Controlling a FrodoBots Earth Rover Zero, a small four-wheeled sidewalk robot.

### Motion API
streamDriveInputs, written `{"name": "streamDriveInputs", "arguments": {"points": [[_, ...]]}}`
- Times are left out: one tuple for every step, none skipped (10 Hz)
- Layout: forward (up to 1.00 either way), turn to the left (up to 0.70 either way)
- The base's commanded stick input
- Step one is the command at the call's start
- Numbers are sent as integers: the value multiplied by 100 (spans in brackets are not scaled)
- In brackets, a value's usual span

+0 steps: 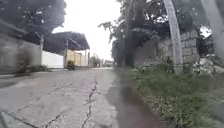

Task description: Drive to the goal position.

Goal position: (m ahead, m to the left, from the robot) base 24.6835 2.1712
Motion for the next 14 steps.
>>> {"name": "streamDriveInputs", "arguments": {"points": [[70,0],[70,0],[70,0],[70,0],[70,0],[70,0],[70,0],[70,0],[70,0],[70,0],[70,0],[70,0],[70,0],[70,0]]}}
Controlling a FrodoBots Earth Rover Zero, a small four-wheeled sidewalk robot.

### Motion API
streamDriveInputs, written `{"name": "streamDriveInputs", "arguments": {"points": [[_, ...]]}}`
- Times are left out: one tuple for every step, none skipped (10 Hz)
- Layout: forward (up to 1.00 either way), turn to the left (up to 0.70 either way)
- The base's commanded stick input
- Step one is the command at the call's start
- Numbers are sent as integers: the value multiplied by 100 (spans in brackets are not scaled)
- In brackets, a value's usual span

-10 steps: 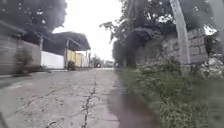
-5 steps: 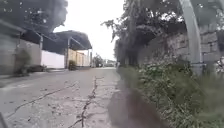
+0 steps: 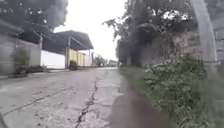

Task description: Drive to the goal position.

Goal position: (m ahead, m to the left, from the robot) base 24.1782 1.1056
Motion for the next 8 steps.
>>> {"name": "streamDriveInputs", "arguments": {"points": [[70,0],[70,0],[70,0],[70,0],[70,0],[70,0],[70,0],[70,0]]}}
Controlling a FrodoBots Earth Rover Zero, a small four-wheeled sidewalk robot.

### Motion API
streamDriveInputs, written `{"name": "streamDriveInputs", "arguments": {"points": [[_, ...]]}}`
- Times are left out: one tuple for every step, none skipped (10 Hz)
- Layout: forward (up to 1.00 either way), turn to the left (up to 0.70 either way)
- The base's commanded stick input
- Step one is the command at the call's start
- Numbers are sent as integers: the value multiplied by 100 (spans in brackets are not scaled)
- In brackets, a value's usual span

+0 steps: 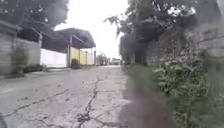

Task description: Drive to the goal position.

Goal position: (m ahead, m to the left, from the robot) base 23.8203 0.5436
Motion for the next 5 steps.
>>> {"name": "streamDriveInputs", "arguments": {"points": [[70,0],[70,0],[70,0],[70,0],[70,0]]}}
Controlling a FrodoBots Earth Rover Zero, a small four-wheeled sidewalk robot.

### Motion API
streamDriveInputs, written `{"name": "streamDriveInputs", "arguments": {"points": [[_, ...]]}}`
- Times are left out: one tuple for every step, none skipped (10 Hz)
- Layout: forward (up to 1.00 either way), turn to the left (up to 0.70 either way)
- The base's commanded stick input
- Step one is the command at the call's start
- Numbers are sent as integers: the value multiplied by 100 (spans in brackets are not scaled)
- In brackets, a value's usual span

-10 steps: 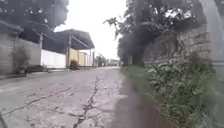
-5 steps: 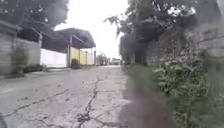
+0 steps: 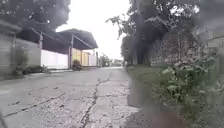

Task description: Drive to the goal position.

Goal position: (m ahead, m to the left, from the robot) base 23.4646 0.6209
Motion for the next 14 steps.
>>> {"name": "streamDriveInputs", "arguments": {"points": [[70,0],[70,0],[70,0],[70,0],[70,0],[70,0],[70,0],[70,0],[70,-14],[70,-29],[70,-35],[70,-35],[70,-35],[70,-35]]}}
